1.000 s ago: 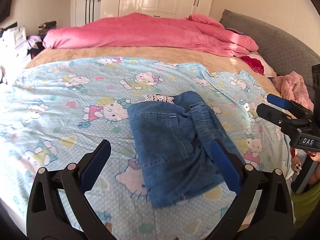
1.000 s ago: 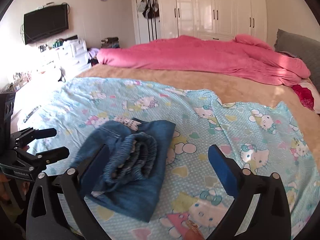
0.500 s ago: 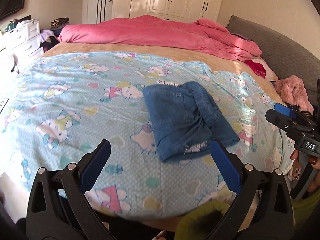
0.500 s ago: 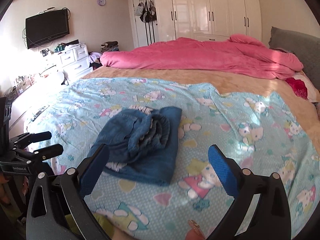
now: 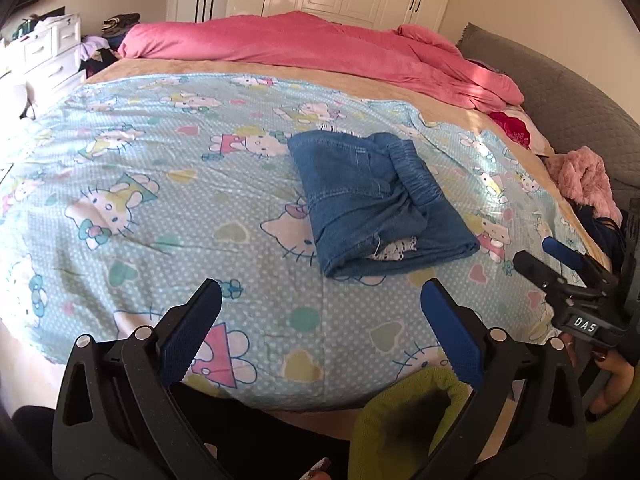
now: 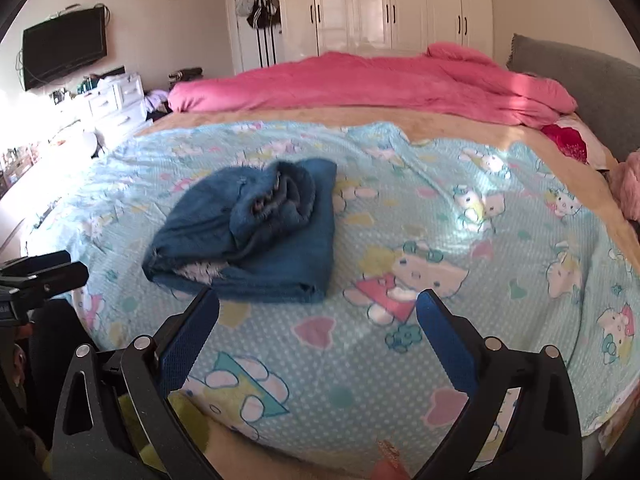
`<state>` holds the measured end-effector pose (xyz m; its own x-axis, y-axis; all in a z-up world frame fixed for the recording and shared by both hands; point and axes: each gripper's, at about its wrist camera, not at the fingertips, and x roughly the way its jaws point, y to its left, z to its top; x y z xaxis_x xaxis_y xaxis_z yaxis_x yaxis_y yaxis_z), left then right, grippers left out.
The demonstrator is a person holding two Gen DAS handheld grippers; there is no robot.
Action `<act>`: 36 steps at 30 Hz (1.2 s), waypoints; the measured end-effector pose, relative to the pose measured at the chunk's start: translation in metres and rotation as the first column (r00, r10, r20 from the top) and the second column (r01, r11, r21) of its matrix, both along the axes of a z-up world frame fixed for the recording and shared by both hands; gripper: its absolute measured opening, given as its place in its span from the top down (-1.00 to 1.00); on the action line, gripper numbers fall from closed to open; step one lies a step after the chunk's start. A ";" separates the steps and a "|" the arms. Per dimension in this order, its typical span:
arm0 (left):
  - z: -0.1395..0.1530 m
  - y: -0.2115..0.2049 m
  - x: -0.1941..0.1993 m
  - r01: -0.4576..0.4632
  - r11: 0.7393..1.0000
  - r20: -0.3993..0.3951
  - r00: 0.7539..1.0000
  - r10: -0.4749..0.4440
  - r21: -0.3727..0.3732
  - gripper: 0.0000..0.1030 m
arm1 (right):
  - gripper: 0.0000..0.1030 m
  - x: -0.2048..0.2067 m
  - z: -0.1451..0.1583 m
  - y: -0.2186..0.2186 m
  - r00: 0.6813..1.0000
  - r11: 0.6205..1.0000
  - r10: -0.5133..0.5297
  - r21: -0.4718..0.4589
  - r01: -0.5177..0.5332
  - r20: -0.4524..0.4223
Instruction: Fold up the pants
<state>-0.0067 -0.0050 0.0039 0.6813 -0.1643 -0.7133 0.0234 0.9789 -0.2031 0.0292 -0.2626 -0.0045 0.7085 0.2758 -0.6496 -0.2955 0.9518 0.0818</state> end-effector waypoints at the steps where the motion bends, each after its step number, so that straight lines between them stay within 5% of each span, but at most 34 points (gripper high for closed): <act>1: -0.002 -0.001 0.000 0.003 1.000 -0.004 1.000 -0.003 -0.005 -0.82 | -0.91 0.001 -0.003 0.000 1.000 1.000 0.002 -0.003 -0.002 -0.012; 36: -0.012 -0.012 -0.001 0.031 0.999 -0.043 0.999 -0.030 0.008 -0.82 | -0.91 0.005 -0.006 0.008 0.998 1.000 0.026 -0.005 -0.027 -0.056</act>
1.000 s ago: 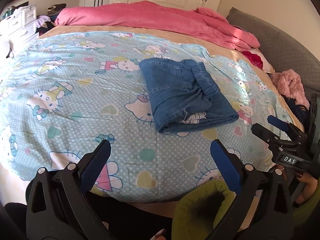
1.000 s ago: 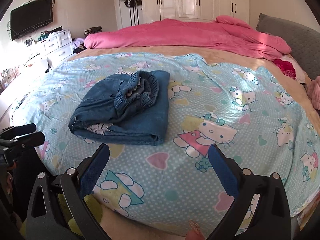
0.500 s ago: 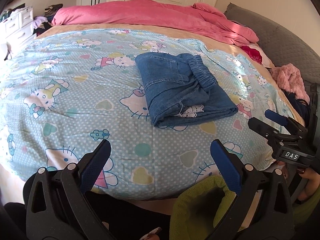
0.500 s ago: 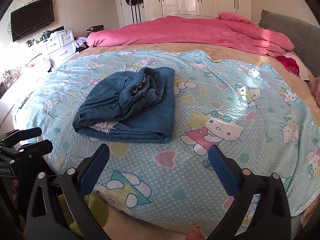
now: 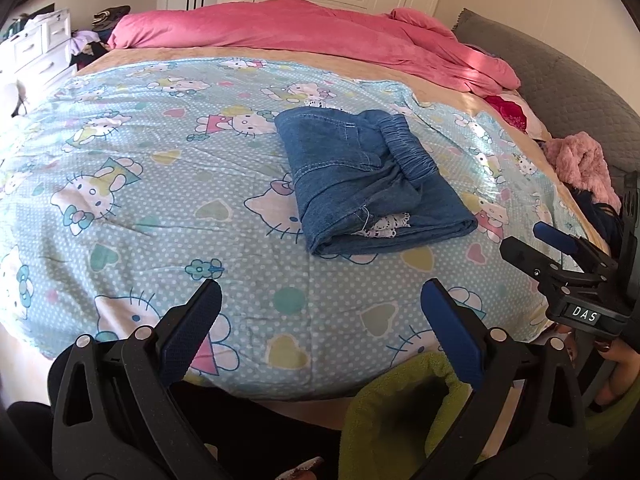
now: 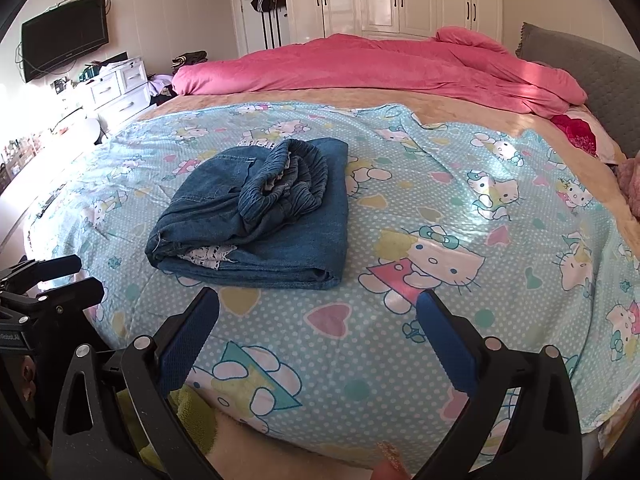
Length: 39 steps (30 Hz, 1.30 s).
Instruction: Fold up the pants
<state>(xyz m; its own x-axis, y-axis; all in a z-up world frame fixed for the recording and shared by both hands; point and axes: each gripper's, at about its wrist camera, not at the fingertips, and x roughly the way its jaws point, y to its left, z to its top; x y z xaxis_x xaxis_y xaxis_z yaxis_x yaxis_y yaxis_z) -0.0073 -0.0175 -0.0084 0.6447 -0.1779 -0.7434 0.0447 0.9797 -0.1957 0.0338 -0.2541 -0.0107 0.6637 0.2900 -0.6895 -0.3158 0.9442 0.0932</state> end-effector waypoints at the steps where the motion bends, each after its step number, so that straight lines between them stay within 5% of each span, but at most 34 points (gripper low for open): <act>1: 0.000 0.000 0.000 0.001 1.000 -0.001 1.000 -0.001 -0.001 -0.82 | -0.91 0.000 0.000 0.000 1.000 1.000 0.001 0.001 -0.001 0.001; 39: 0.003 0.003 -0.002 -0.012 1.000 0.000 1.000 0.012 -0.017 -0.82 | -0.91 -0.005 -0.001 0.004 1.000 1.000 0.005 -0.004 -0.005 -0.004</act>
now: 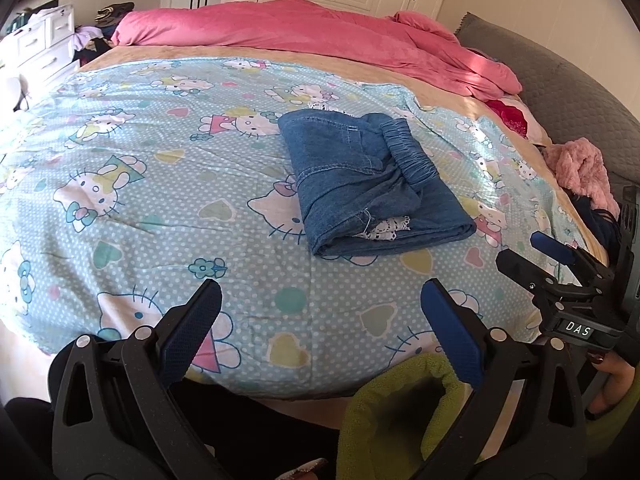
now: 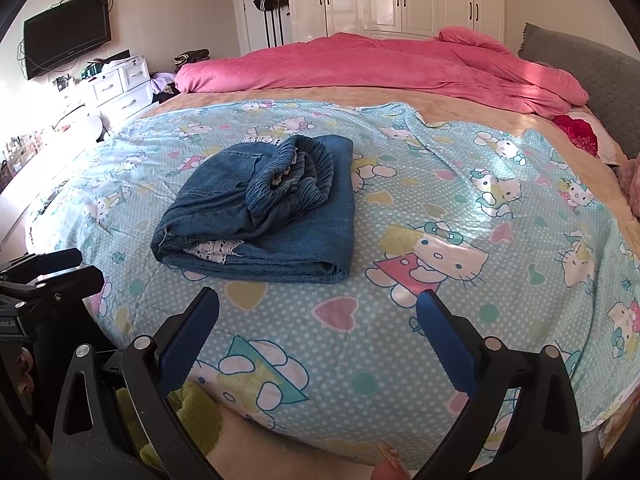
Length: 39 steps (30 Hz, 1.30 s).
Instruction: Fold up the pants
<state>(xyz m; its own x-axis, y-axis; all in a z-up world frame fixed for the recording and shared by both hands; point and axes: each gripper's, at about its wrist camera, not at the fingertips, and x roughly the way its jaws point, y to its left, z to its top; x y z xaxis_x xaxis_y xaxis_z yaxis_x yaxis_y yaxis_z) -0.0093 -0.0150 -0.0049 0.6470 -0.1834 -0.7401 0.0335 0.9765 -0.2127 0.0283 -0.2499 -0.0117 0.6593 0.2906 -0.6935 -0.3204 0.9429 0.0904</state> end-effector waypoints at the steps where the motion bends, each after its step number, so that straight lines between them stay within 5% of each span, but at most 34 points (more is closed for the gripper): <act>1: 0.000 0.000 0.000 -0.001 1.000 0.000 1.000 0.001 0.001 -0.82 | -0.91 0.000 0.000 0.000 1.000 1.000 -0.001 0.001 0.001 -0.002; 27: 0.003 0.003 -0.001 -0.009 1.000 0.001 1.000 0.009 0.022 -0.82 | -0.91 -0.001 -0.004 -0.002 1.000 1.000 -0.010 0.001 0.010 -0.013; 39: 0.003 0.020 0.004 -0.083 0.997 0.012 0.997 0.083 0.012 -0.82 | -0.91 0.007 -0.010 -0.019 0.999 0.999 -0.047 0.016 0.048 -0.023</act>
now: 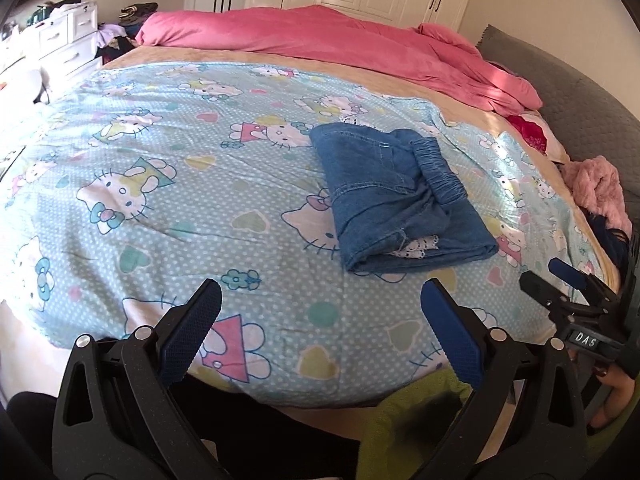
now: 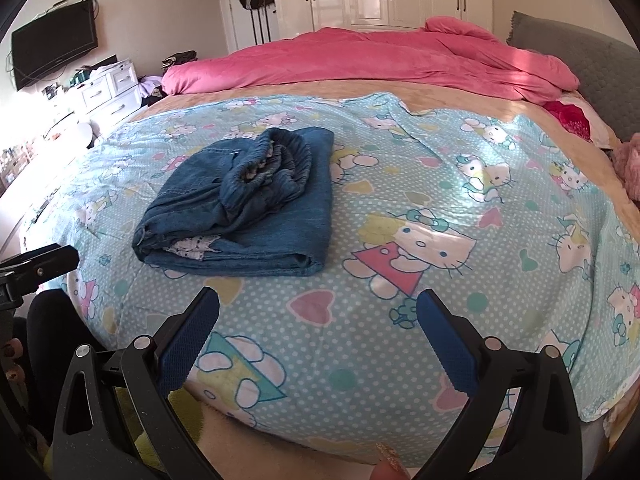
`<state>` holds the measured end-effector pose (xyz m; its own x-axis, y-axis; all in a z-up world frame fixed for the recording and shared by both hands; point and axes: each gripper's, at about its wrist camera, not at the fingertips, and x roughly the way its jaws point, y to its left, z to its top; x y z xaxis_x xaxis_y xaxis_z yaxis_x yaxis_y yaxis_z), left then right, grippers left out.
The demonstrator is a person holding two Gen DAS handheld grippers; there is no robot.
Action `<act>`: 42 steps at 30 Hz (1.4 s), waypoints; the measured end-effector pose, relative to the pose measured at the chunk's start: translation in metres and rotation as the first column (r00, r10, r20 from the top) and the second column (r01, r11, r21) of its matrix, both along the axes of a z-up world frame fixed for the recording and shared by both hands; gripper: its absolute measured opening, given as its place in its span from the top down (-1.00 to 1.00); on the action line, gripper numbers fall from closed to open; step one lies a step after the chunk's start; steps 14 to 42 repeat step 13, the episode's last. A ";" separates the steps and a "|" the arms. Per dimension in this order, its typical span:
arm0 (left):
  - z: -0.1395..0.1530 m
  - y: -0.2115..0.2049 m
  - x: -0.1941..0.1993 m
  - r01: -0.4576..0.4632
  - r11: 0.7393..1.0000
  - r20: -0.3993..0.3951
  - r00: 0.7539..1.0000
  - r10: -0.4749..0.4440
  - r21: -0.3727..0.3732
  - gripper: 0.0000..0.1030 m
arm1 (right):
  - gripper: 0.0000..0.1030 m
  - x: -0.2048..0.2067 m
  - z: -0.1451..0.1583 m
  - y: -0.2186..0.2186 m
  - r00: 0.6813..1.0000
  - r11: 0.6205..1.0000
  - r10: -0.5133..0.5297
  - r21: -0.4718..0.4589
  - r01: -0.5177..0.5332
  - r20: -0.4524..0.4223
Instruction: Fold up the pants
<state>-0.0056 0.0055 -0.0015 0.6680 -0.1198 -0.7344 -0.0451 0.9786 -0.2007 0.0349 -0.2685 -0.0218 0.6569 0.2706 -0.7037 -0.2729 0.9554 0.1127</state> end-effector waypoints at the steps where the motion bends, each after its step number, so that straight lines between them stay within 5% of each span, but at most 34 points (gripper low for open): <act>1: -0.001 0.002 0.001 -0.001 1.000 -0.001 1.000 0.001 -0.002 -0.82 | -0.91 0.002 0.000 -0.004 1.000 1.000 -0.007 0.002 0.007 0.001; 9: -0.017 0.073 0.049 -0.133 0.991 -0.081 0.988 0.135 0.028 -0.82 | -0.91 0.061 0.002 -0.083 0.983 0.983 -0.185 0.004 0.184 0.014; 13: -0.029 0.147 0.101 -0.272 0.955 -0.125 0.950 0.286 0.117 -0.82 | -0.91 0.130 -0.008 -0.167 0.941 0.943 -0.332 -0.045 0.330 -0.059; 42: -0.029 0.147 0.101 -0.272 0.955 -0.125 0.950 0.286 0.117 -0.82 | -0.91 0.130 -0.008 -0.167 0.941 0.943 -0.332 -0.045 0.330 -0.059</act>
